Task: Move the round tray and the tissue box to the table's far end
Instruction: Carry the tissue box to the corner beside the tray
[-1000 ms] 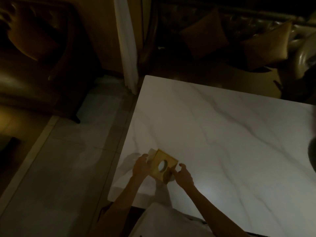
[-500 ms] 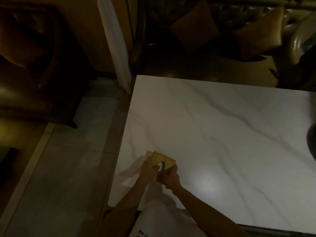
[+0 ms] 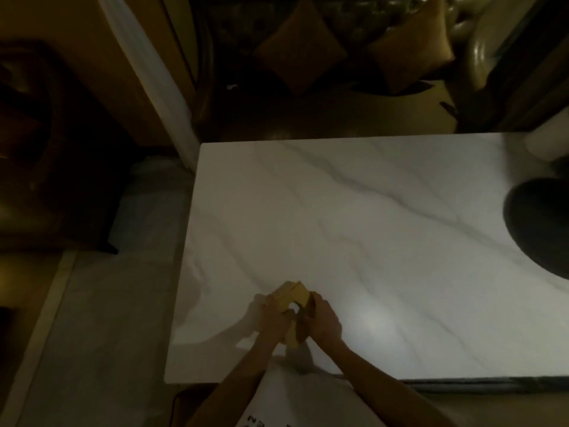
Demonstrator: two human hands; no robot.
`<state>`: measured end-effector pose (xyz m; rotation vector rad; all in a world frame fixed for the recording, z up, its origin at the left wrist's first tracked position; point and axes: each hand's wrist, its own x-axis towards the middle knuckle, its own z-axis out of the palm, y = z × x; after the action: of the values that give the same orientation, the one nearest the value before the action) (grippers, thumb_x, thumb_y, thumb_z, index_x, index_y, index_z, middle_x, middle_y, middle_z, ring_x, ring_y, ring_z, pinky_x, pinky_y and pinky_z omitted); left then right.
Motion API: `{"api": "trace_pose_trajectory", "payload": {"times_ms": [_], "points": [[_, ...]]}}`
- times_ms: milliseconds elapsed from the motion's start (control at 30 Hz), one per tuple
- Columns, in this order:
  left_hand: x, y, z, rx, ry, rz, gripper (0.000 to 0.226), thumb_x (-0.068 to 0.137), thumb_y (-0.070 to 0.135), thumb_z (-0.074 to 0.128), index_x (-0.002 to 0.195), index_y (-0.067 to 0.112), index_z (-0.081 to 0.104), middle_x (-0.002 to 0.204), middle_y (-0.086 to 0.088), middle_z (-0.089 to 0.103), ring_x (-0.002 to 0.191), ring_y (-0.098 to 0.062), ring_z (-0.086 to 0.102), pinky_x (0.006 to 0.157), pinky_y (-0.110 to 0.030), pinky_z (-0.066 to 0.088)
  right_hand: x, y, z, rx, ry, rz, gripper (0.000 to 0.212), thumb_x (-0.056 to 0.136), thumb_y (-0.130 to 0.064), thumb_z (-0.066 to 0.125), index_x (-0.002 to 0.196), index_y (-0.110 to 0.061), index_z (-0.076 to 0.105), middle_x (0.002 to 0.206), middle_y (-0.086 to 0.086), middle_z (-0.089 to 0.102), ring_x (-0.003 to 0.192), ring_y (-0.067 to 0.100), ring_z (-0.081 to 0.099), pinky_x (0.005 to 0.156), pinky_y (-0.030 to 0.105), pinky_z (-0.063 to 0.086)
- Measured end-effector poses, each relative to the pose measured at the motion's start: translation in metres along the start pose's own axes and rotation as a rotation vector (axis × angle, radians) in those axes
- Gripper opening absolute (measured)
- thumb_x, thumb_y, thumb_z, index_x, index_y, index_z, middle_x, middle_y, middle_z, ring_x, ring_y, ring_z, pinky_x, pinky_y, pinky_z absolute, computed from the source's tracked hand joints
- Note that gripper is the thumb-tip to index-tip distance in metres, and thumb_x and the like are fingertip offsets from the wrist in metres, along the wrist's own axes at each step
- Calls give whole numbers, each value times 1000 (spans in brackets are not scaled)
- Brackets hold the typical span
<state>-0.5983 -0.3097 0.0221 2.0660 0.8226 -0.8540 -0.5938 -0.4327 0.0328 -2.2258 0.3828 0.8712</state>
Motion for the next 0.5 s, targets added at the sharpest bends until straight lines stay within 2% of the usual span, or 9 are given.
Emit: {"api": "trace_pose_trajectory", "payload": {"times_ms": [67,133,167,233,300,400,500], "points": [[-8,16,14,43,-16,52,83,92,28,60,151,-4,9,158,-24,18,143,-38,27,115,-45,32,-2,25,-16,-3,20,-3,43,87,-41,63,121,-15,56,116,6,63,106,24,63,92,40,55],[-17,30,33,28,-38,45,85,93,21,60,151,-4,2,158,-22,19,143,-35,29,115,-42,33,-2,52,-32,38,17,3,43,89,-41,63,120,-12,59,120,9,61,107,25,62,92,40,54],[-21,36,40,31,-48,25,85,91,19,62,151,-2,5,156,-21,25,140,-34,35,112,-42,37,-3,65,-39,75,5,5,45,89,-41,64,120,-10,59,120,10,60,106,26,63,89,39,55],[-32,51,57,14,-56,12,82,88,20,64,150,0,15,151,-21,35,132,-34,45,105,-47,46,-4,91,-57,154,-34,10,45,86,-38,69,118,-7,59,109,8,64,94,23,65,75,33,57],[-46,66,83,48,-42,20,72,87,22,64,146,4,29,144,-20,45,125,-34,52,100,-48,50,-4,117,-77,217,-57,7,42,86,-32,70,116,-5,58,100,5,67,85,18,64,66,29,56],[-67,99,129,90,-23,73,58,87,18,61,140,6,42,135,-18,55,117,-34,58,94,-45,53,-6,157,-114,268,-15,10,40,88,-26,68,119,-5,55,109,10,68,95,22,66,73,29,51],[-83,138,179,167,-45,192,54,89,14,59,140,6,44,136,-19,55,120,-33,56,100,-41,49,-11,200,-159,337,82,12,34,87,-22,67,115,-5,56,108,11,68,97,24,66,75,32,53]]}}
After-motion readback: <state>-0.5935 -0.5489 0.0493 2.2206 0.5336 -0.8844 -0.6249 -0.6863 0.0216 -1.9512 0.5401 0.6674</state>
